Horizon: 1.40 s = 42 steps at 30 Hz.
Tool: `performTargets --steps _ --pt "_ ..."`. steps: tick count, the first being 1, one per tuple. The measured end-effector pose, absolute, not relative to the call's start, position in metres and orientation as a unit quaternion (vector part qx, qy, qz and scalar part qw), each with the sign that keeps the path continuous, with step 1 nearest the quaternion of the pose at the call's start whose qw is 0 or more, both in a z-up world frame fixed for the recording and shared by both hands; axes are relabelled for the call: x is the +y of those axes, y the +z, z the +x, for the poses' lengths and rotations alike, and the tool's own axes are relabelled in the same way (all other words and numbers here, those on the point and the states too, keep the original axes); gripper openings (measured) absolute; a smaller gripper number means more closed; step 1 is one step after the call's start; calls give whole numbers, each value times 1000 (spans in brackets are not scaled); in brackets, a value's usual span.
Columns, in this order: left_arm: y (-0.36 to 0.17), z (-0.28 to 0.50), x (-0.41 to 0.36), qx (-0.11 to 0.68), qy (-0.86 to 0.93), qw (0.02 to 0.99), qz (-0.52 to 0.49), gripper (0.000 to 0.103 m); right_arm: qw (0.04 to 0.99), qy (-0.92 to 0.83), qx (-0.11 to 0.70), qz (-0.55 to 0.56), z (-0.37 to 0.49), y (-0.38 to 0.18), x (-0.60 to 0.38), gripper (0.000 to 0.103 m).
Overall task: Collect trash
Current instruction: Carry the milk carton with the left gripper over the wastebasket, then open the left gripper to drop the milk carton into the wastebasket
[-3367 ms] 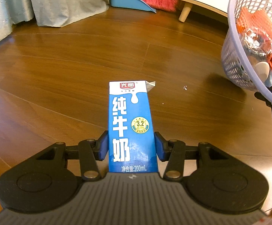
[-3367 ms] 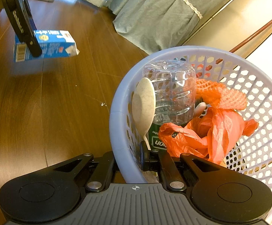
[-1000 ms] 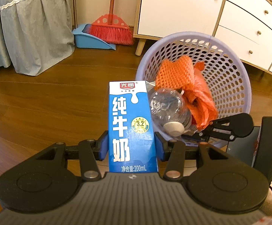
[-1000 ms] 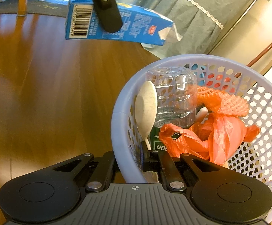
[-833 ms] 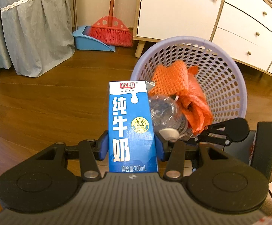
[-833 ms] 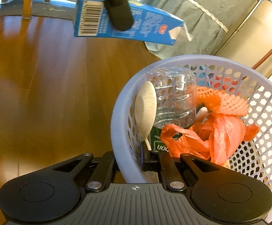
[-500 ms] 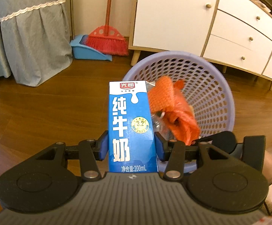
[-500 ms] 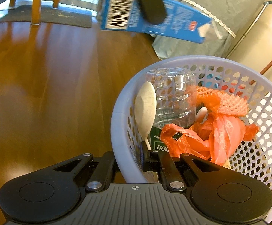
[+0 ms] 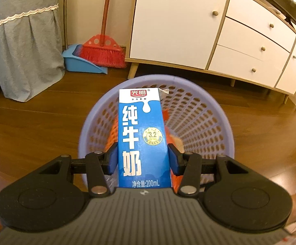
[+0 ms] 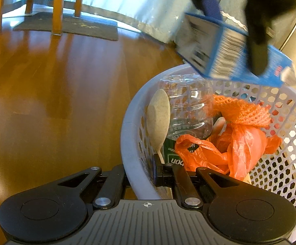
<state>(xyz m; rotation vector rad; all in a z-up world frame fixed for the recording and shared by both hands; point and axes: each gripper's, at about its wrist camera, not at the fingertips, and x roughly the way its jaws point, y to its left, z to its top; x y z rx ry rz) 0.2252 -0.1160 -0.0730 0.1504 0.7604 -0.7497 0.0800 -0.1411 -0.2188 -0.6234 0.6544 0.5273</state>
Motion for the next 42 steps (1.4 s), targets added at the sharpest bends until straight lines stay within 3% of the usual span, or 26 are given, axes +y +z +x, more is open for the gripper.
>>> performTargets --steps 8,14,32,42 --pt "-82 237 -144 382 -347 855 59 45 866 270 310 -285 77 -213 -138 4" --pt "-83 235 -138 386 -354 851 36 51 868 272 310 -276 78 -210 -143 4" --pt "-67 241 -57 374 -286 882 24 51 871 277 313 -258 85 -203 -148 4" --pt "-86 229 -6 411 -231 882 20 51 871 286 314 -247 89 -198 -147 4"
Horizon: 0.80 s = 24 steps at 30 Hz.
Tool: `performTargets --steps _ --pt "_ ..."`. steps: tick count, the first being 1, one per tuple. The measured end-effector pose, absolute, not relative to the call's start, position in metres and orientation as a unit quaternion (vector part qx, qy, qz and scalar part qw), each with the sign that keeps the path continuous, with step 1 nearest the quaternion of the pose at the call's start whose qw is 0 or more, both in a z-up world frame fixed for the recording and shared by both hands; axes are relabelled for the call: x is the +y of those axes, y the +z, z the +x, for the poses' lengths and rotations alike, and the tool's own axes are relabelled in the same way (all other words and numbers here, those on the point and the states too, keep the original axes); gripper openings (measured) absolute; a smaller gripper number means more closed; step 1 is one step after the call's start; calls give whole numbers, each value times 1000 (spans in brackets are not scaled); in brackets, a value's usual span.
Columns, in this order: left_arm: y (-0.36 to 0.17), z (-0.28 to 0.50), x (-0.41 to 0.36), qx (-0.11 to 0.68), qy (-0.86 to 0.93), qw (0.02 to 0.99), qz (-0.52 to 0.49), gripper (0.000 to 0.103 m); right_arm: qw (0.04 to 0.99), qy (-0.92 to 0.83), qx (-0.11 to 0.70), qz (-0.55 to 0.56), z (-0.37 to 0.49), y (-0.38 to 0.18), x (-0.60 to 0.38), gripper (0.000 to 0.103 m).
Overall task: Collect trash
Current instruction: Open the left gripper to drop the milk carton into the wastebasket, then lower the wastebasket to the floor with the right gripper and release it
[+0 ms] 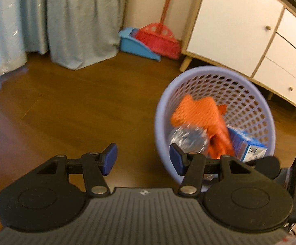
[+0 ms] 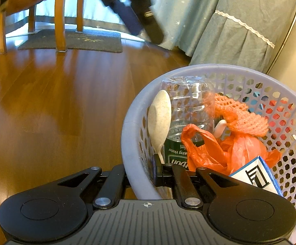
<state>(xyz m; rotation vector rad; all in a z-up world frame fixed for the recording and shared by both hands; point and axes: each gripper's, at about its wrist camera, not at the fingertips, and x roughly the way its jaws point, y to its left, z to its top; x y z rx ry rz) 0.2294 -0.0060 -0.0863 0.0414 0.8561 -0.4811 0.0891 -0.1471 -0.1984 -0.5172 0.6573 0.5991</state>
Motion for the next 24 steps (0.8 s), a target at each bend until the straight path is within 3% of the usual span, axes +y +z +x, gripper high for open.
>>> performTargets --steps 24 --pt "-104 188 75 435 -153 887 13 51 831 418 310 -198 114 -174 -104 4"
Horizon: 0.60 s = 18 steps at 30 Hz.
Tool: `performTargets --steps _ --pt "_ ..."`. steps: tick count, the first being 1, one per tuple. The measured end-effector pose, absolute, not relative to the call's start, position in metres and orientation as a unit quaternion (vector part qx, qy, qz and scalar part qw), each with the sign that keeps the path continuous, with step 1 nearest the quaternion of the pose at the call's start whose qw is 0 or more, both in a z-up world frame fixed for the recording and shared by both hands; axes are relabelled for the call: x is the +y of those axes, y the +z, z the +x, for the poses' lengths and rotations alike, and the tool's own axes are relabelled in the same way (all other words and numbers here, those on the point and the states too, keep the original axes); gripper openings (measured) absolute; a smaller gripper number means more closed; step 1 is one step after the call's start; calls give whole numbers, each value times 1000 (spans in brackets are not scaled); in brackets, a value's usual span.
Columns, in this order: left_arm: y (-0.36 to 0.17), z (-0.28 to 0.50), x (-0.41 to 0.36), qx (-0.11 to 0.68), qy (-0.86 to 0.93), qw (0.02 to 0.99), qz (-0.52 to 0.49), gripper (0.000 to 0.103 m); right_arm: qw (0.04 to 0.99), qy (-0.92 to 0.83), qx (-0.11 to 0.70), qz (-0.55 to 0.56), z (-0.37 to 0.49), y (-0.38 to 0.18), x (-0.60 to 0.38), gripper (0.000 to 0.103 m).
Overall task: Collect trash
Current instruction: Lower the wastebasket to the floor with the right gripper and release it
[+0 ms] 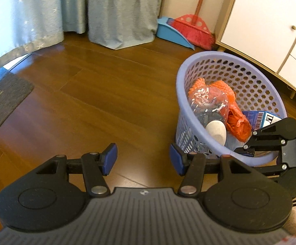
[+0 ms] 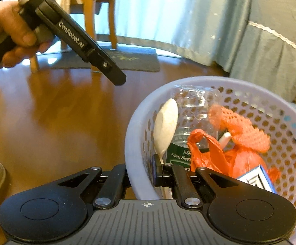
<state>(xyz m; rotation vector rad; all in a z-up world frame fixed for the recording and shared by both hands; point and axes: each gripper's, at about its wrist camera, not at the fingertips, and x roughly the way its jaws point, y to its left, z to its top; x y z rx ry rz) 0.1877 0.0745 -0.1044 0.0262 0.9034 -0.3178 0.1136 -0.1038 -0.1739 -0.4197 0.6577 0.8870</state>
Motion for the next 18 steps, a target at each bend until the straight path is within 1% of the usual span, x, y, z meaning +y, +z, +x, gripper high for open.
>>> performTargets --steps 5,18 --pt "-106 183 96 436 -135 890 1 51 814 455 313 -180 122 -168 -89 4" --pt "-113 169 124 443 -110 889 -17 52 767 531 302 -198 127 -174 -58 4"
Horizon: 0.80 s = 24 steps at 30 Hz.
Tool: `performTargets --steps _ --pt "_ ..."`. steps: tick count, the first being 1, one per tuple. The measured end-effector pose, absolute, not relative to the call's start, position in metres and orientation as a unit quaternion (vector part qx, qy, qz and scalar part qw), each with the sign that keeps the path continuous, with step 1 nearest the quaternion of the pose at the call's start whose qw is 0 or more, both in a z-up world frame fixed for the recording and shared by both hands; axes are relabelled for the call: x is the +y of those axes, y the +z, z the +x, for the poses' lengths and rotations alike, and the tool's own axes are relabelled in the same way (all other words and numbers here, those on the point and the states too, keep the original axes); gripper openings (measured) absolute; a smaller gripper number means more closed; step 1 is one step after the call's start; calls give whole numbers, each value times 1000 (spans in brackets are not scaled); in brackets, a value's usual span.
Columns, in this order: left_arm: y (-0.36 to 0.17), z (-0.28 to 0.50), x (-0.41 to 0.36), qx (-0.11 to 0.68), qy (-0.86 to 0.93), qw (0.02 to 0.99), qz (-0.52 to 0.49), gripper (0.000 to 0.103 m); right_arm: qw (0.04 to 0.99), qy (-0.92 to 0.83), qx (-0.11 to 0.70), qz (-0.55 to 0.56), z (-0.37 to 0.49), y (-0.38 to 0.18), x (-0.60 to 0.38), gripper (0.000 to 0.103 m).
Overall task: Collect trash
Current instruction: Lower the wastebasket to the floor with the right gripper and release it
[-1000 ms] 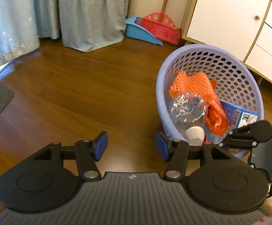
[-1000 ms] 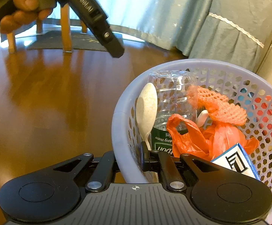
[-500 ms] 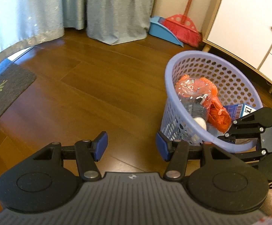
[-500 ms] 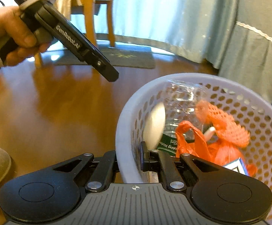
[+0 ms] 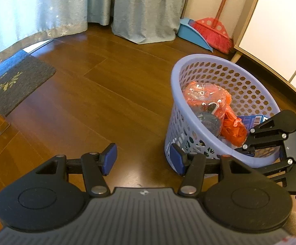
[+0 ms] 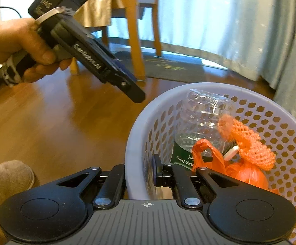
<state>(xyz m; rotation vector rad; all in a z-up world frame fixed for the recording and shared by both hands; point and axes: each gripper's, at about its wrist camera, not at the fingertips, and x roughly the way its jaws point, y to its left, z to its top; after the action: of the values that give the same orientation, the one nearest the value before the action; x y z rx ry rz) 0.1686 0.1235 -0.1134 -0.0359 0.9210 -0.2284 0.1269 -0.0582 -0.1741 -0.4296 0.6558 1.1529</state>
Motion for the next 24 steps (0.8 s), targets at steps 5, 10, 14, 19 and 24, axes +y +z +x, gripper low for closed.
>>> performTargets --steps 5,10,14,19,24 --pt "-116 162 125 443 -103 890 -21 52 768 522 297 -222 121 -177 -59 4" --pt "-115 157 115 438 -115 892 -16 53 774 502 303 -239 113 -176 -64 4" --pt "-115 154 109 437 -116 892 -24 54 776 488 309 -253 109 -175 -69 5" --pt "-116 149 103 441 -115 890 -20 55 781 466 318 -269 101 -174 -77 22" --pt "-117 140 98 450 -112 886 -28 55 789 457 312 -267 90 -164 -85 51"
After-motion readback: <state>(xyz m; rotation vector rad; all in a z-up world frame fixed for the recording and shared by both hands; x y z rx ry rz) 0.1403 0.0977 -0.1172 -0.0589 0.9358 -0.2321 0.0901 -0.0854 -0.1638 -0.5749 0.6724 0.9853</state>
